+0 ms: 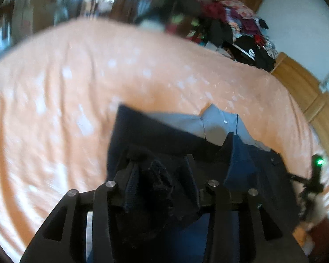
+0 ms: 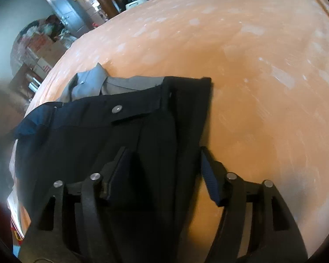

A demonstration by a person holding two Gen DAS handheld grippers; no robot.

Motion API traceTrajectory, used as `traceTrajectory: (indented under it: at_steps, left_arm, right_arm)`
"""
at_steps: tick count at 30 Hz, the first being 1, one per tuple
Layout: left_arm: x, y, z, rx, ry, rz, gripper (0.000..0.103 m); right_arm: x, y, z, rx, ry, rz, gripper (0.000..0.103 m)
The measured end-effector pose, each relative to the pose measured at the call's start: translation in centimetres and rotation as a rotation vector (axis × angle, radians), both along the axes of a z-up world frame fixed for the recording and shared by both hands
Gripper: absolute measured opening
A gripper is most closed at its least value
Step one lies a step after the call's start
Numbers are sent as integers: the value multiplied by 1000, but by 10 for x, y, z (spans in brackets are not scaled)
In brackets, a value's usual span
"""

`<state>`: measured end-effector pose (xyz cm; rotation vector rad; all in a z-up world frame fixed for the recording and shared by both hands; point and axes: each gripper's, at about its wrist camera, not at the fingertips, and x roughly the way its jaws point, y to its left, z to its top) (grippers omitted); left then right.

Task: Fold small clothes

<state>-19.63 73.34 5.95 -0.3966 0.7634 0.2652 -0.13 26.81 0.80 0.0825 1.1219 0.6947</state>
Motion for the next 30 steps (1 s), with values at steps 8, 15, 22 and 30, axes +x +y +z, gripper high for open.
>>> traceTrajectory:
  at_steps: [8, 15, 22, 30]
  left_arm:
    - [11, 37, -41, -173, 99, -18, 49]
    - [24, 81, -42, -431, 25, 11, 58]
    - [11, 73, -16, -276, -64, 16, 103]
    - [10, 27, -21, -19, 146, -93, 103]
  right_arm:
    - [-29, 6, -6, -47, -59, 26, 80]
    - [-28, 15, -9, -44, -66, 31, 88]
    - [-31, 20, -8, -70, -95, 43, 92]
    - [-32, 21, -13, -50, -89, 45, 97]
